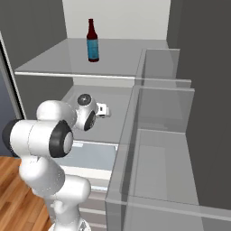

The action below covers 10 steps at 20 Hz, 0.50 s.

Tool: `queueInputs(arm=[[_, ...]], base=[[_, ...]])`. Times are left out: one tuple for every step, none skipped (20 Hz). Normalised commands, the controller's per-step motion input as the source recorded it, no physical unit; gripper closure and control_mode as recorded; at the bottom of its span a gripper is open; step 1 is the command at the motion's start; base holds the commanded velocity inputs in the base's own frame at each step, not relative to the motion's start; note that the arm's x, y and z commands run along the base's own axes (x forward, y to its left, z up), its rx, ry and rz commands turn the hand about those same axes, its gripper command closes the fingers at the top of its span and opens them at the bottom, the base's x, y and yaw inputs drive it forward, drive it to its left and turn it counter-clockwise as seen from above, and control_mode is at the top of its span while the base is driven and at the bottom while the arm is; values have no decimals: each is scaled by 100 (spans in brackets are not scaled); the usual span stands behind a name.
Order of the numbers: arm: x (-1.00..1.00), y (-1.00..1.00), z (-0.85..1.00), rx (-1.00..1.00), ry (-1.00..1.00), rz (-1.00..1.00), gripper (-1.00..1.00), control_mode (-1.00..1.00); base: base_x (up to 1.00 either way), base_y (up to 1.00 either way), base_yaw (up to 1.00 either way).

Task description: Place the beer on the top shelf of the fridge to keep it out of children's reach, and place the sweet potato and lime on lower shelves for easy access.

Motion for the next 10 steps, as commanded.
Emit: queueInputs(arm=[[-79,0,24,0,0,1,-100,-100],[-84,0,20,-1,0,1,-100,-100],[-87,0,23,-1,0,1,-100,-100],[-88,0,25,-2,0,0,-100,-100],[-86,0,34,-2,1,0,-100,-100],[-84,0,38,-2,2,0,-100,-100],[-91,0,42,-3,3,0,-100,-100],[-97,1,39,-3,3,2,-100,-100],[-97,7,36,-5,4,3,-100,-100],[-100,10,39,-6,4,3,-100,-100]], base=[[0,0,0],[0,0,0],[0,0,0],[0,0,0],[0,0,0],[0,0,0],[0,0,0],[0,0,0],[0,0,0],[0,0,0]])
